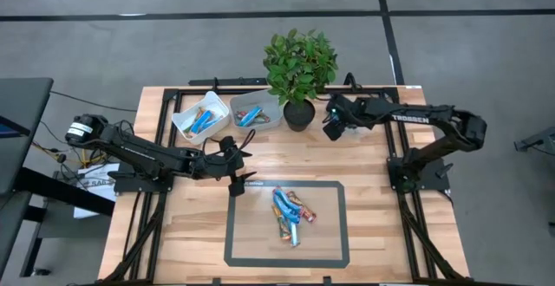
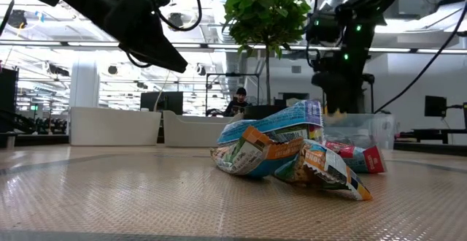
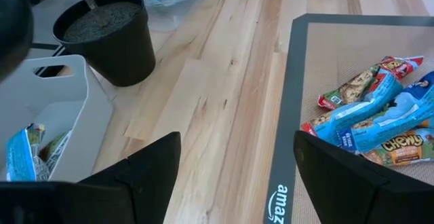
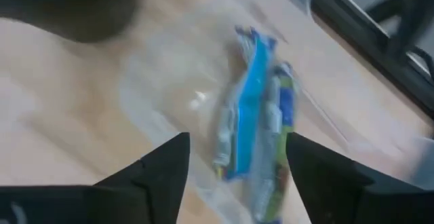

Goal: Pick and place Granola Bars by type
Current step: Put the red granola bar into the gray bin

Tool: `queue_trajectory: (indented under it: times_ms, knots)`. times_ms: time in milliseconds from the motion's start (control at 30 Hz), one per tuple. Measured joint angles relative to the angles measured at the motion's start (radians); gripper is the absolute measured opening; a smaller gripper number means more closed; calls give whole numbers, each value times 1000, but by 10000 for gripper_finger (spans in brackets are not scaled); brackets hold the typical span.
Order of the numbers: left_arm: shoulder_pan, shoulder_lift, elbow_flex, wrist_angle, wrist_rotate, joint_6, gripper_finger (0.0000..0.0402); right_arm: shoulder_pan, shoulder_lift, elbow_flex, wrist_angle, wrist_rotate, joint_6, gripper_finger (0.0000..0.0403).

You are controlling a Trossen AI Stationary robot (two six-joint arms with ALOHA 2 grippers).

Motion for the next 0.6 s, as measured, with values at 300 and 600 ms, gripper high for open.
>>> queue_trajectory:
  times_ms: [300, 600]
  knots:
    - [0, 0, 0, 0, 26, 9, 278, 190, -118, 3, 48, -95, 108, 231]
    - [0, 0, 0, 5, 25, 11, 278, 442, -128, 78, 40, -148, 267, 220]
